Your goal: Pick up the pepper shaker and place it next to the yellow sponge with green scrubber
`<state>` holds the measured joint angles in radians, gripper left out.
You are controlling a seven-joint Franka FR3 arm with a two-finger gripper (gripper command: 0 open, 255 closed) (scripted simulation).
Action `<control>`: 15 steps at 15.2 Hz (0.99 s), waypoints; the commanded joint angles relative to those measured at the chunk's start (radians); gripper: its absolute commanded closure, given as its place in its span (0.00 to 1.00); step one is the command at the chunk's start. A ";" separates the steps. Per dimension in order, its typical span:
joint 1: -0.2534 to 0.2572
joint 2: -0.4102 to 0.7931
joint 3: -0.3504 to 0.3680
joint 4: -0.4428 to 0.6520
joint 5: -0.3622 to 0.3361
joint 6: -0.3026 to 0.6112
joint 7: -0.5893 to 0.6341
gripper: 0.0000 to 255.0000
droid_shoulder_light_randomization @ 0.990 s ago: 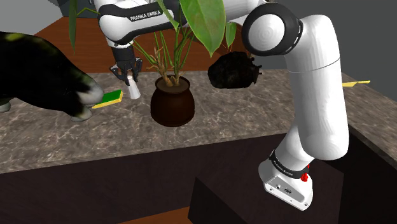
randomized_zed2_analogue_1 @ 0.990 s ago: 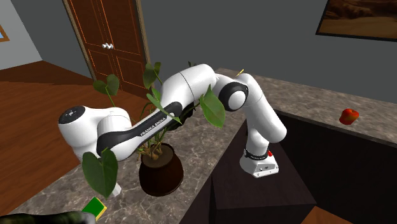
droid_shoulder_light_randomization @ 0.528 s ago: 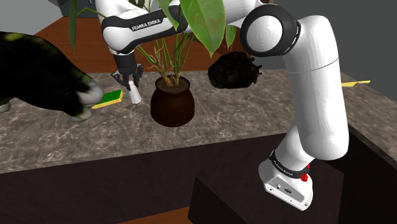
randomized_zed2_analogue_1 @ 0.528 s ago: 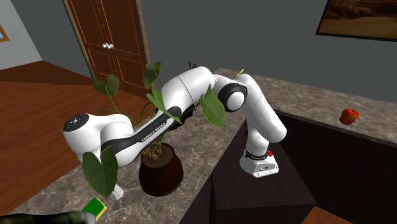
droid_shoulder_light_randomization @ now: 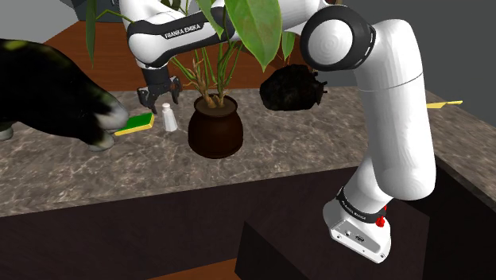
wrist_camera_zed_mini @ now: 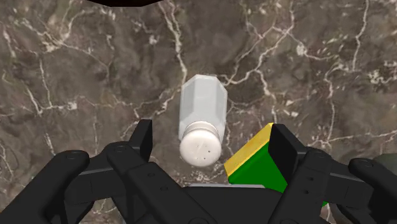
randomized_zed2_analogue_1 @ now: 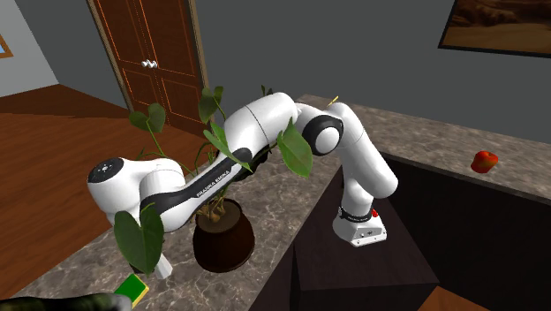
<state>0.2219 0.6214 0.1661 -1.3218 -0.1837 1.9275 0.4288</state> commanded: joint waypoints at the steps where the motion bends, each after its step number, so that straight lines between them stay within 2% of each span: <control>1: 0.000 0.000 0.000 0.000 0.000 0.000 0.000 0.00; 3: 0.000 0.000 0.000 0.000 0.000 0.000 0.000 0.00; 7: 0.009 -0.020 0.005 0.094 0.007 -0.114 -0.007 0.00; 15: 0.009 -0.020 0.005 0.094 0.007 -0.114 -0.007 0.00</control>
